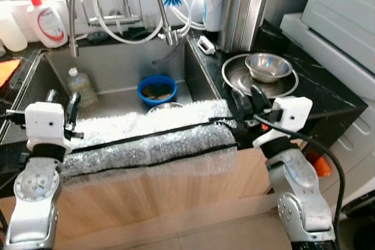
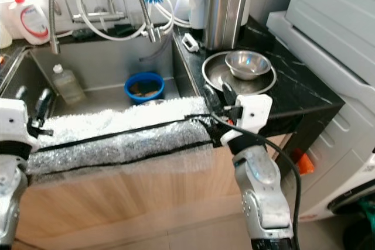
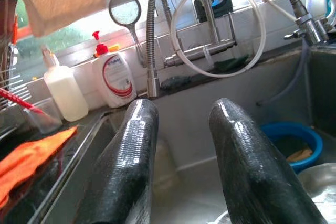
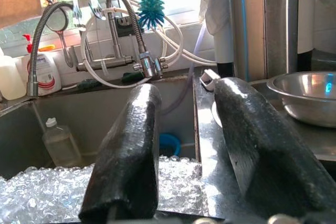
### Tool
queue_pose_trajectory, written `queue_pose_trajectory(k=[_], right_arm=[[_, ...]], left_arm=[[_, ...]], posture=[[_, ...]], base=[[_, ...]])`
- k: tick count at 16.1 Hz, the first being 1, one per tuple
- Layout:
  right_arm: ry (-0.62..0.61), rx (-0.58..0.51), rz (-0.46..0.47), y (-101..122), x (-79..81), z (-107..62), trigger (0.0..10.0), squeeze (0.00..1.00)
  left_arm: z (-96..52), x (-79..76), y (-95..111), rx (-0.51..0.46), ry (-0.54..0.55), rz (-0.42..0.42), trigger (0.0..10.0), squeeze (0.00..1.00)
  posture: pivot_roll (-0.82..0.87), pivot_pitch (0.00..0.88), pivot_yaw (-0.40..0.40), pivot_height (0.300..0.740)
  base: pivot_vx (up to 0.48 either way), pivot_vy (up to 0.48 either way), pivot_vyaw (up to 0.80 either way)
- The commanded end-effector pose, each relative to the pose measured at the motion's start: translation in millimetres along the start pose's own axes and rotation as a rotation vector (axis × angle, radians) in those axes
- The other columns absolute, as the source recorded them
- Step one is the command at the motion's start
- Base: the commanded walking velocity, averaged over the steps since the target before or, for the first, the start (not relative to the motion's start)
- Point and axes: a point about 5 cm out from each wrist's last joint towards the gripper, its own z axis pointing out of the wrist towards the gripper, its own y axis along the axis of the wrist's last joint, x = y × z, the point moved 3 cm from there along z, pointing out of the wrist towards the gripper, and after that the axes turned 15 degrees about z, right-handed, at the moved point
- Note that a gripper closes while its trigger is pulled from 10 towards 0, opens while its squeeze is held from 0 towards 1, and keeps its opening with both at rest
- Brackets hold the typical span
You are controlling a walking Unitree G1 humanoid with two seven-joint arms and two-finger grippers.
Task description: Kitchen organization
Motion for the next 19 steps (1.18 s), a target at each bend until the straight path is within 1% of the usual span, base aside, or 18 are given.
queue_pose_trajectory(k=[1, 3, 5, 7, 11, 14, 16, 19], right_arm=[[0.001, -0.015, -0.017, 4, 1.0, 1.0, 10.0, 0.0], [-0.005, -0.021, -0.023, 5, 2.1, 0.4, 10.0, 0.0], [-0.026, -0.039, -0.025, 8, 1.1, 0.7, 10.0, 0.0], [-0.037, -0.046, -0.025, 8, 0.8, -0.1, 10.0, 0.0], [-0.05, -0.059, -0.022, 9, 0.8, -0.5, 10.0, 0.0], [-0.05, -0.06, -0.023, 9, 0.8, -0.3, 10.0, 0.0], [-0.052, -0.07, -0.029, 13, -2.8, 4.6, 10.0, 0.0], [-0.053, -0.07, -0.041, 15, -2.5, 9.4, 10.0, 0.0]], left_arm=[[-0.3, 3.4, 4, -0.005, 0.015, -0.003, 10.0, 0.0], [1.6, -3.9, 6, -0.002, 0.002, -0.033, 10.0, 0.0], [7.0, -9.7, 9, -0.004, -0.014, -0.066, 10.0, 0.0], [8.6, -12.8, 11, -0.01, -0.029, -0.08, 10.0, 0.0], [10.8, -18.3, 12, -0.012, -0.053, -0.082, 10.0, 0.0], [11.4, -18.7, 12, -0.013, -0.054, -0.082, 10.0, 0.0], [13.1, -25.7, 13, -0.015, -0.067, -0.089, 10.0, 0.0], [13.9, -27.3, 14, -0.017, -0.067, -0.086, 10.0, 0.0]], posture=[[-0.09, 0.0, 0.008, 0.74], [-0.1, 0.013, 0.02, 0.74], [-0.1, 0.019, 0.034, 0.74], [-0.1, 0.012, 0.043, 0.74], [-0.1, 0.0, 0.059, 0.74], [-0.1, 0.0, 0.059, 0.74], [-0.1, 0.0, 0.046, 0.74], [-0.09, 0.0, 0.042, 0.74]], base=[[0.0, 0.0, 0.0], [0.0, 0.0, 0.0], [0.0, 0.0, 0.0], [0.0, 0.0, 0.0], [0.0, 0.0, 0.0], [0.0, 0.0, 0.0], [0.0, 0.0, 0.0], [0.0, 0.0, 0.0]])
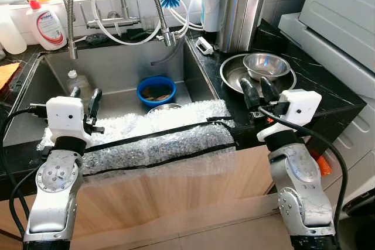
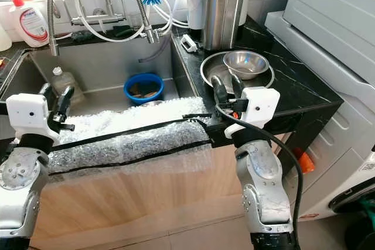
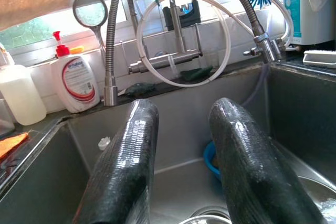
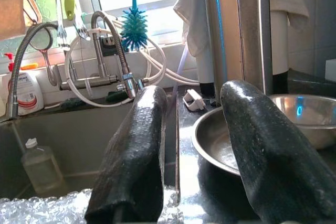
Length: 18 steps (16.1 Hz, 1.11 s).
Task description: Kitchen organization
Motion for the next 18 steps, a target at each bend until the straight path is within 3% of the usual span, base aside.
queue_pose_trajectory(k=[1, 9, 13, 18], right_arm=[[0.008, -0.007, -0.006, 3, 2.5, 5.0, 10.0, 0.0], [0.012, -0.003, -0.009, 2, 3.5, 6.9, 10.0, 0.0], [0.006, 0.003, -0.039, 5, -4.9, 4.3, 10.0, 0.0], [-0.003, 0.026, -0.039, 2, -7.5, -2.6, 10.0, 0.0]], left_arm=[[2.2, 0.2, 0, 0.003, -0.001, 0.02, 10.0, 0.0], [5.5, -1.6, 0, 0.003, 0.01, 0.001, 10.0, 0.0], [0.2, 18.3, -9, 0.025, 0.029, 0.054, 10.0, 0.0], [-10.4, 20.8, -13, 0.045, 0.039, 0.084, 10.0, 0.0]], posture=[[-0.09, 0.0, 0.042, 0.74], [-0.09, 0.0, 0.041, 0.74], [-0.09, 0.0, 0.025, 0.74], [-0.08, 0.0, 0.005, 0.74]], base=[[0.0, 0.0, 0.0], [0.0, 0.0, 0.0], [0.0, 0.0, 0.0], [0.0, 0.0, 0.0]])
